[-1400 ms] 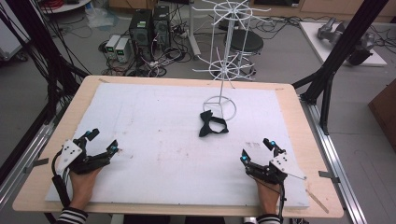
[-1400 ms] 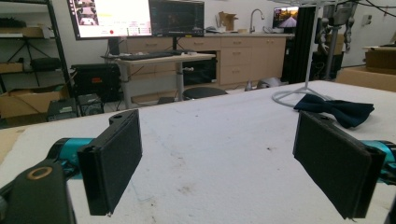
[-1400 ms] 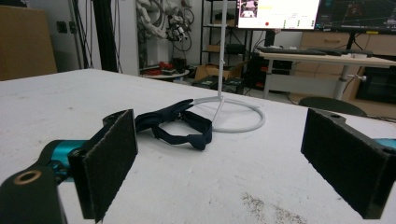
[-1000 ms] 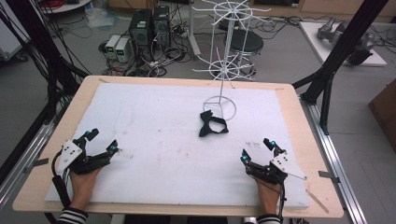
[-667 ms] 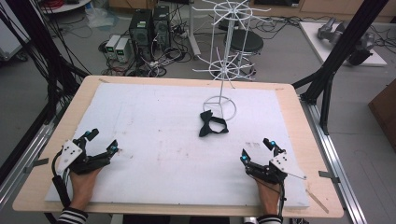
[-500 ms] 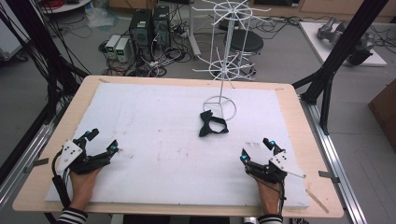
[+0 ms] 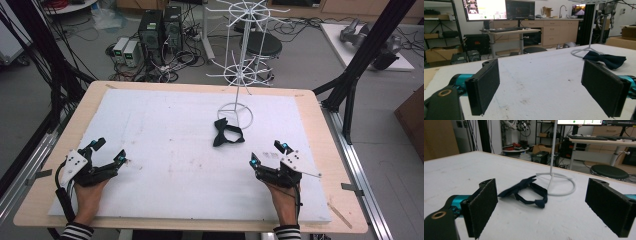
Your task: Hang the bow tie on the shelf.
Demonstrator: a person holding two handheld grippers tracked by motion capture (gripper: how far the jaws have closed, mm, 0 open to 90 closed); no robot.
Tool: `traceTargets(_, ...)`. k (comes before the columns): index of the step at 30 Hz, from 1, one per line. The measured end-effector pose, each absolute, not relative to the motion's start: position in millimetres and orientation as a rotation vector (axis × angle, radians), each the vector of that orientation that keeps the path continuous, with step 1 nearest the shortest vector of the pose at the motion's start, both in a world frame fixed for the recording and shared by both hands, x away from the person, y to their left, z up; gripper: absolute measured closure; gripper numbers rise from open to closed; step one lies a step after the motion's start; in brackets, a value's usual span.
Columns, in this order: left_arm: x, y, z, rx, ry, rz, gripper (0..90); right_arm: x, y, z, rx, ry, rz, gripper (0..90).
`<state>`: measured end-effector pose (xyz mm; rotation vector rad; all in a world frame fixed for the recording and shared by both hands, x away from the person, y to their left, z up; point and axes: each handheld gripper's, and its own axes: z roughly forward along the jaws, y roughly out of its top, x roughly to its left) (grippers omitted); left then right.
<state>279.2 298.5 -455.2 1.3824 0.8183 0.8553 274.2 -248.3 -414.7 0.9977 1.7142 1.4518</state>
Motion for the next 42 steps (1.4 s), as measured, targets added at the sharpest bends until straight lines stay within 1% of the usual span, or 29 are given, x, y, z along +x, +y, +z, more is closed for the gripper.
traceTargets(8,279,298,-455,1.382,0.819,0.857,15.6,291,-230,-397,1.056,1.768,1.473,9.9)
traceTargets(18,279,298,-455,1.383,0.821,0.857,15.6,313,-206,-386,1.099,1.858,1.423,10.0)
traceTargets(30,280,299,-455,1.383,0.822,0.855,15.6,336,-182,-390,1.137,1.968,1.319,10.1)
traceTargets(39,280,299,-455,1.384,0.821,0.855,15.6,351,-174,-397,1.264,2.013,1.360,10.6)
traceTargets(40,280,299,-455,1.384,0.821,0.855,15.6,353,-173,-398,1.283,2.010,1.366,11.6)
traceTargets(41,280,299,-455,1.384,0.821,0.855,15.6,355,-173,-398,1.300,2.010,1.369,15.0)
traceTargets(42,280,299,-455,1.383,0.821,0.855,15.6,356,-173,-398,1.305,2.009,1.373,15.4)
